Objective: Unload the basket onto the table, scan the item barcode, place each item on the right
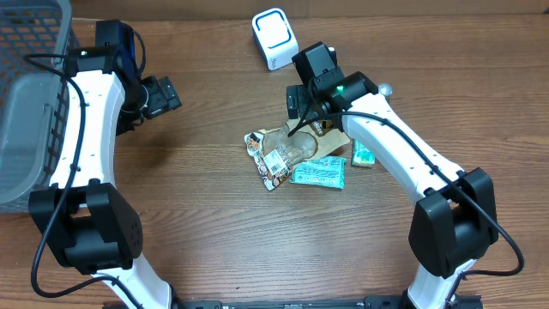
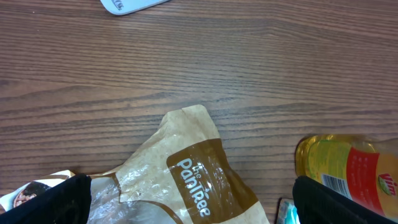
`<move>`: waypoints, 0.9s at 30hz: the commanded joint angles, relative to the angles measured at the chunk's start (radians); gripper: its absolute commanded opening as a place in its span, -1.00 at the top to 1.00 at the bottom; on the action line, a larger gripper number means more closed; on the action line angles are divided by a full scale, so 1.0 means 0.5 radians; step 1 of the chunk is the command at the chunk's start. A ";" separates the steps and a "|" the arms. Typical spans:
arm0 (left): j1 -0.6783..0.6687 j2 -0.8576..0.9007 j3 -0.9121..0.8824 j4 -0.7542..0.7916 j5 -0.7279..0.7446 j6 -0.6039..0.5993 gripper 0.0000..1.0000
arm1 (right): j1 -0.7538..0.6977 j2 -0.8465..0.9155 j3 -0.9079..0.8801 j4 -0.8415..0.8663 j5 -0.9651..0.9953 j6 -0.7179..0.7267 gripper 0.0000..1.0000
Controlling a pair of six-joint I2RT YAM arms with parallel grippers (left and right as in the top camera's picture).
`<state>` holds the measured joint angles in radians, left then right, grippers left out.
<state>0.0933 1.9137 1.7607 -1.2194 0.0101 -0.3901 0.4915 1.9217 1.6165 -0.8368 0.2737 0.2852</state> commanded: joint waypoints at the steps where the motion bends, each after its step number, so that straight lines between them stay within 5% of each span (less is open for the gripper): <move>1: 0.004 -0.008 0.043 0.002 -0.027 0.003 -0.99 | -0.010 0.007 0.012 0.011 0.027 0.014 -1.00; 27: 0.008 0.002 0.043 0.002 -0.035 0.003 -0.99 | -0.010 0.007 0.012 0.011 0.027 0.014 -1.00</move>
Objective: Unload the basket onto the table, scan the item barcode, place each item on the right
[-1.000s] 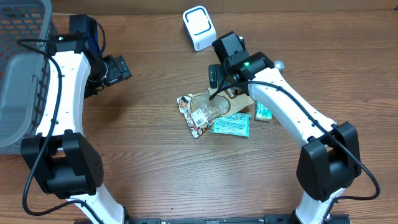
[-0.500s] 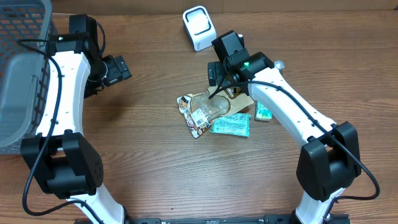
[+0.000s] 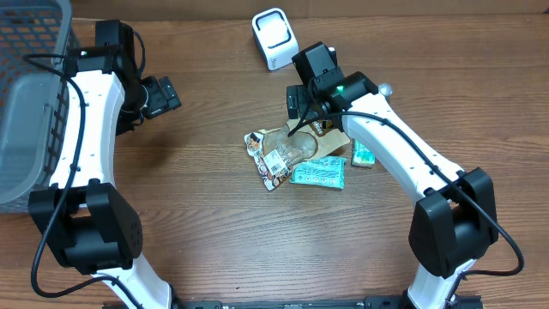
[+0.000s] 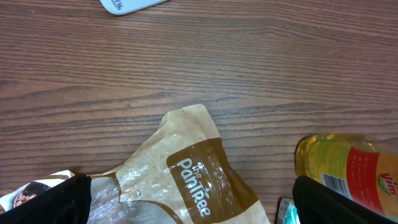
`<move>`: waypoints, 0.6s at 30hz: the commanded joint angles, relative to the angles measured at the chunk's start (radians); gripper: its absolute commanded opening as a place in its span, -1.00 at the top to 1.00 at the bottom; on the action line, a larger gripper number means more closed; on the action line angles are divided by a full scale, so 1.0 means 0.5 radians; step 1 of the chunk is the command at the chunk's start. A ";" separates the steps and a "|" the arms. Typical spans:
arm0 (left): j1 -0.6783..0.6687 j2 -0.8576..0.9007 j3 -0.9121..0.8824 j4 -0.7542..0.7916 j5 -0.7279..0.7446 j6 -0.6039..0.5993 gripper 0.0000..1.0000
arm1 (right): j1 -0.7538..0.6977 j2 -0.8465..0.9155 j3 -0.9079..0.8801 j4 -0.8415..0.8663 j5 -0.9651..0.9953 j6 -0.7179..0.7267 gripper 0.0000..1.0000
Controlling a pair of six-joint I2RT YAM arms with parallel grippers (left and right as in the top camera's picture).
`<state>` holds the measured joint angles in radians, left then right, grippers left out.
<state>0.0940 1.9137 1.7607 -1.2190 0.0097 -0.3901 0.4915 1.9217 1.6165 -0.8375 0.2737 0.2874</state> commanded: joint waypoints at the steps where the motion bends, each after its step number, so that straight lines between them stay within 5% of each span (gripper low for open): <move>1: -0.007 -0.011 0.043 0.001 -0.034 0.002 -0.99 | -0.010 0.007 0.012 0.012 0.027 0.009 -1.00; 18: -0.189 -0.671 0.043 0.001 -0.034 0.002 -0.99 | -0.010 0.007 0.012 0.012 0.027 0.009 -1.00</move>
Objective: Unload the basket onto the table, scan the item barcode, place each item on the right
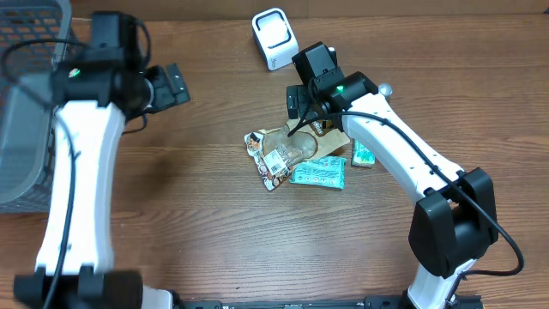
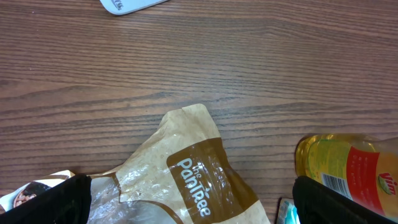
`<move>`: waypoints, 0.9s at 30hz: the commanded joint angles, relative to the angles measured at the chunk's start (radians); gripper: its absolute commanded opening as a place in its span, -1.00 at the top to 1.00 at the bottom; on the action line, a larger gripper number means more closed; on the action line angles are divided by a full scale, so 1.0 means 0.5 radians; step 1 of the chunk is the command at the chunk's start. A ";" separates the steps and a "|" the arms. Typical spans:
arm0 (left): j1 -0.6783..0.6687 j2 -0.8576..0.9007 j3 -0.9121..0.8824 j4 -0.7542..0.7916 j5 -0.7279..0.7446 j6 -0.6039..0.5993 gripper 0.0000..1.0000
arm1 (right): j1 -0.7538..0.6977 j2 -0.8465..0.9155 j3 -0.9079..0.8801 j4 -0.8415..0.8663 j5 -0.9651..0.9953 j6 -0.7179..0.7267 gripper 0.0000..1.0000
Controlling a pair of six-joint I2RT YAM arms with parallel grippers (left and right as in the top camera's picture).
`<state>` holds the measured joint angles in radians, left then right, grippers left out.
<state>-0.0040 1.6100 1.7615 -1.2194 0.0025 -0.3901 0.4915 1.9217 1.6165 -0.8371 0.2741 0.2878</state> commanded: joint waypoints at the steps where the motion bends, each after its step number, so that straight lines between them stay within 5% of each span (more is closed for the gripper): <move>1: 0.007 -0.080 0.041 0.001 -0.020 0.002 -0.99 | -0.010 0.007 0.012 0.012 0.026 0.008 -1.00; 19: 0.006 -0.121 0.007 -0.102 0.007 0.004 -0.99 | -0.010 0.007 0.012 0.012 0.026 0.008 -1.00; 27: 0.006 -0.201 -0.350 -0.089 0.034 0.002 -0.99 | -0.010 0.007 0.012 0.012 0.026 0.008 -1.00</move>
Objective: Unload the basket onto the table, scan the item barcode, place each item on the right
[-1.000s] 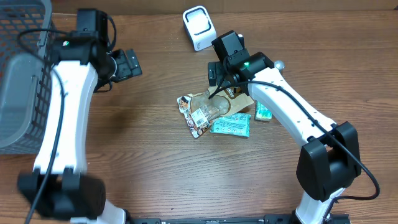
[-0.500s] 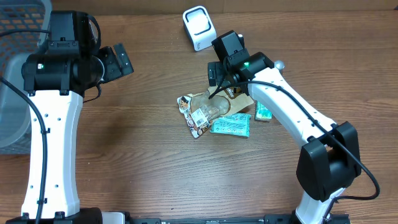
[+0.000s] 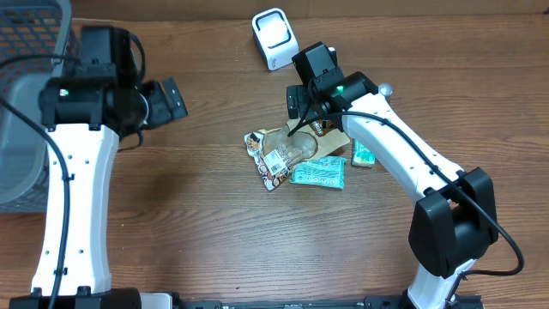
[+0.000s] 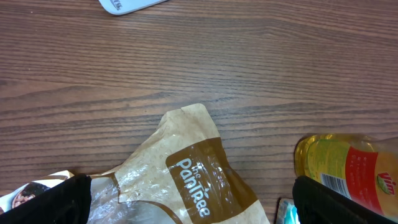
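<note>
In the middle of the table lies a pile of items. It holds a brown "the Pantree" bag (image 4: 199, 180), a yellow bottle (image 4: 348, 165), a teal packet (image 3: 319, 174), a green packet (image 3: 362, 154) and a snack packet (image 3: 270, 163) with a white barcode label. My right gripper (image 4: 193, 196) stands open low over the brown bag, one finger on each side, gripping nothing; from overhead it (image 3: 298, 116) sits above the pile's far edge. The white scanner (image 3: 274, 36) stands at the back. My left gripper (image 3: 165, 97) hangs far to the left, away from the pile.
A grey wire basket (image 3: 26, 103) fills the far left edge, right beside the left arm. The scanner's base (image 4: 130, 5) shows at the top of the right wrist view. Bare wood lies between the left gripper and the pile.
The left arm has shifted; its gripper now sits slightly lower in the overhead view and the arm no longer looks blurred. The right gripper and the pile are unchanged.
The left gripper hung beside the basket at the first two moments. Then the arm was blurred and larger in view, its gripper farther back. Now it is sharp again near the same spot. The right gripper stayed open over the brown bag throughout.
</note>
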`<move>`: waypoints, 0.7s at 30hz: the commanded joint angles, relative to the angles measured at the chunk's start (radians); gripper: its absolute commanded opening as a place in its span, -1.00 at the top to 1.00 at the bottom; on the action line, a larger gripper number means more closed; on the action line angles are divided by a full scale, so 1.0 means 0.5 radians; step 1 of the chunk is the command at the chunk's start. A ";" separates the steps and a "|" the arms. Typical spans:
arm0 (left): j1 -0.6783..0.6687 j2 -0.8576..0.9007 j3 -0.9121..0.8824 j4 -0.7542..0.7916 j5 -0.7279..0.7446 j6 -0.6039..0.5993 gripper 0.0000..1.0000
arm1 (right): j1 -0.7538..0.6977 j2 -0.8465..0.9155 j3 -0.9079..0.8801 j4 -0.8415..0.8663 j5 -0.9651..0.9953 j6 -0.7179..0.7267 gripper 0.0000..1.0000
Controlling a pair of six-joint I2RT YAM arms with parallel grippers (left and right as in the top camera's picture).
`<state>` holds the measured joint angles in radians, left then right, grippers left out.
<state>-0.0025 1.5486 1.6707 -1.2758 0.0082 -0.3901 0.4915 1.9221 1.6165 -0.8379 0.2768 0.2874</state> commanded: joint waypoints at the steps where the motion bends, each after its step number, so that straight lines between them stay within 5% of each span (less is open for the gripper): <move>1: 0.003 -0.102 -0.243 0.056 0.020 0.004 -0.99 | -0.010 0.006 0.012 0.013 0.021 0.009 -1.00; 21: 0.004 -0.793 -2.191 1.873 0.030 0.002 -0.99 | -0.010 0.006 0.012 0.014 0.021 0.009 -1.00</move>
<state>-0.0025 1.2091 0.6910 -0.4385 0.0154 -0.3901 0.4911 1.9221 1.6165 -0.8371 0.2775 0.2882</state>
